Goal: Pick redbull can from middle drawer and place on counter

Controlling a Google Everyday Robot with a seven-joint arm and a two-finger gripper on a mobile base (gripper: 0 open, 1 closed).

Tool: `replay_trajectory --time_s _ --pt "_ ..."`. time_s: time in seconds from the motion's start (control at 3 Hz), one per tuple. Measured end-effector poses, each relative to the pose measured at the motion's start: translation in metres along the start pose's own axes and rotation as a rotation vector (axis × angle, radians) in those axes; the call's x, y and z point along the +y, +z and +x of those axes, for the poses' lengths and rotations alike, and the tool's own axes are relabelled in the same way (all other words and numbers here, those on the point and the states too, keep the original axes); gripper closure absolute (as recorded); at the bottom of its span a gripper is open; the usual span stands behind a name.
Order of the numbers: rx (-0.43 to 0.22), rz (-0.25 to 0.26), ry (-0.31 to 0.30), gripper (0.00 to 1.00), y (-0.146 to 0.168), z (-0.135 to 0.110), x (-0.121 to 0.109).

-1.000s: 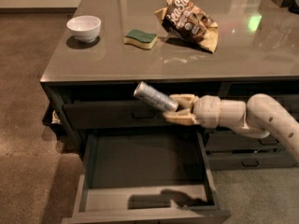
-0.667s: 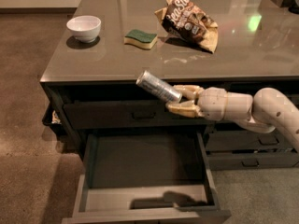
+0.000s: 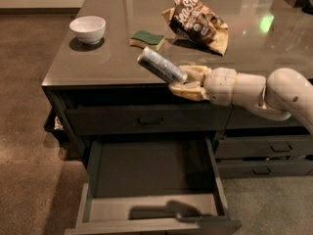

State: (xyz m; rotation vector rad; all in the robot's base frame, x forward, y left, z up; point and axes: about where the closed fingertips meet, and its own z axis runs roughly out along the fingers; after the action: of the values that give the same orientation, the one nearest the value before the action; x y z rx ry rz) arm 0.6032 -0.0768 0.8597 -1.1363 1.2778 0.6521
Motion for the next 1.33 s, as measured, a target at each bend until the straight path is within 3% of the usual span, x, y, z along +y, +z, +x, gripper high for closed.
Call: replay_trajectory --time_s 0.67,1.0,1.33 --pt "0.175 0.064 0.004 1.0 0.06 -0.019 -0.023" --pt "0.219 0.056 0.001 1.0 0.085 -0.019 -0.026" --pt "0.242 0.012 -0.003 0.91 0.11 -0.019 -0.027"
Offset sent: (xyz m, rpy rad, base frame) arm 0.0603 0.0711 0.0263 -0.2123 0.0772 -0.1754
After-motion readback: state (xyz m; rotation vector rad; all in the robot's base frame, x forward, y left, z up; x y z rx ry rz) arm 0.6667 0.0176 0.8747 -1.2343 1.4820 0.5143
